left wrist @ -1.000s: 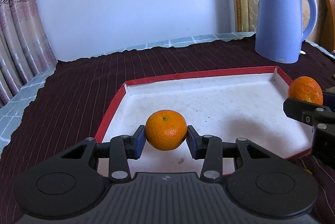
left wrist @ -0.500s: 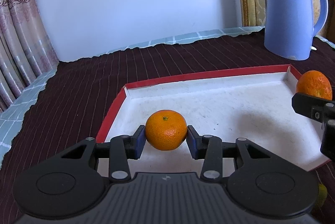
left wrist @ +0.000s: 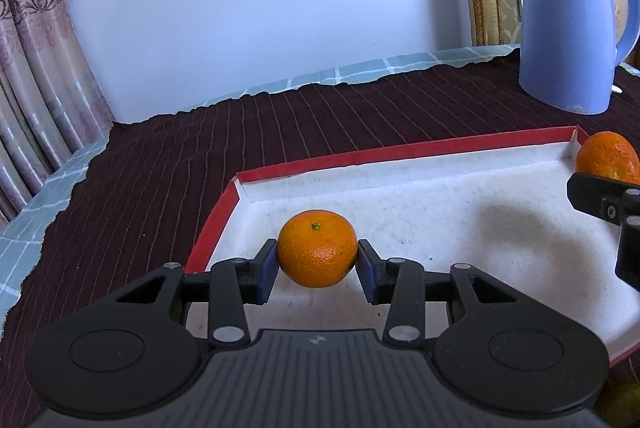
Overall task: Organize fruits
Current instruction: 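Lift and carry the left tool's mandarin over the tray while the right tool carries its mandarin, then open the left tool to drop its mandarin in the tray while the right tool releases its mandarin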
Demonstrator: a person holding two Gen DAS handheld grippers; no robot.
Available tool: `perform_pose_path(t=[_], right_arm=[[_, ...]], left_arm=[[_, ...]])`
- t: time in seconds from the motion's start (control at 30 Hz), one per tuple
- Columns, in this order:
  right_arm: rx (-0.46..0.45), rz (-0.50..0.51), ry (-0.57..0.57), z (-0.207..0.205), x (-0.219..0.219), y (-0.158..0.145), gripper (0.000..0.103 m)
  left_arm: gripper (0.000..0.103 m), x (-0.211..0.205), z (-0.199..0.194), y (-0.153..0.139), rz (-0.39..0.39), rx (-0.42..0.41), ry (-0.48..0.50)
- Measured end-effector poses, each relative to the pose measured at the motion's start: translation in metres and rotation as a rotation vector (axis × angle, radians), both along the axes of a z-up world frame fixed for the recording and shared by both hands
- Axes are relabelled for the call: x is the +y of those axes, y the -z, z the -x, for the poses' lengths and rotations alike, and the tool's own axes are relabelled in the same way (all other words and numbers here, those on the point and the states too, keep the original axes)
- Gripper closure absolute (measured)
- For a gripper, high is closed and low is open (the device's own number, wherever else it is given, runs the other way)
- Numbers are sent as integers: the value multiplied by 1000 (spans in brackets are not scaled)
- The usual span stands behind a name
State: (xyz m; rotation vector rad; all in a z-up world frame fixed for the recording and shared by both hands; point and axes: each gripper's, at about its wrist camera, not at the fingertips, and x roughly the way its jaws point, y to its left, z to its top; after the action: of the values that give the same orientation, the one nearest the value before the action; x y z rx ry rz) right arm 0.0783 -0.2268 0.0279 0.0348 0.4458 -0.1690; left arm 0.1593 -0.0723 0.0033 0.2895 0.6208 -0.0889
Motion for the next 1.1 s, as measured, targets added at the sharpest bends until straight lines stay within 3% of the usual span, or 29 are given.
perform_pose_path(t=[0.63, 0.73, 0.87, 1.03, 1.1], right_arm=[[53, 7, 40, -25, -7, 10, 64], [38, 18, 46, -24, -7, 10, 51], [27, 29, 41, -21, -5, 6, 48], [22, 30, 41, -16, -3, 6, 43], [20, 27, 41, -13, -3, 7, 42]], left_arm=[[62, -6, -17, 3, -13, 21, -16], [62, -6, -17, 4, -12, 34, -19], [61, -7, -16, 3, -21, 18, -24], [42, -7, -10, -1, -18, 1, -18], [42, -8, -8, -2, -26, -6, -18]])
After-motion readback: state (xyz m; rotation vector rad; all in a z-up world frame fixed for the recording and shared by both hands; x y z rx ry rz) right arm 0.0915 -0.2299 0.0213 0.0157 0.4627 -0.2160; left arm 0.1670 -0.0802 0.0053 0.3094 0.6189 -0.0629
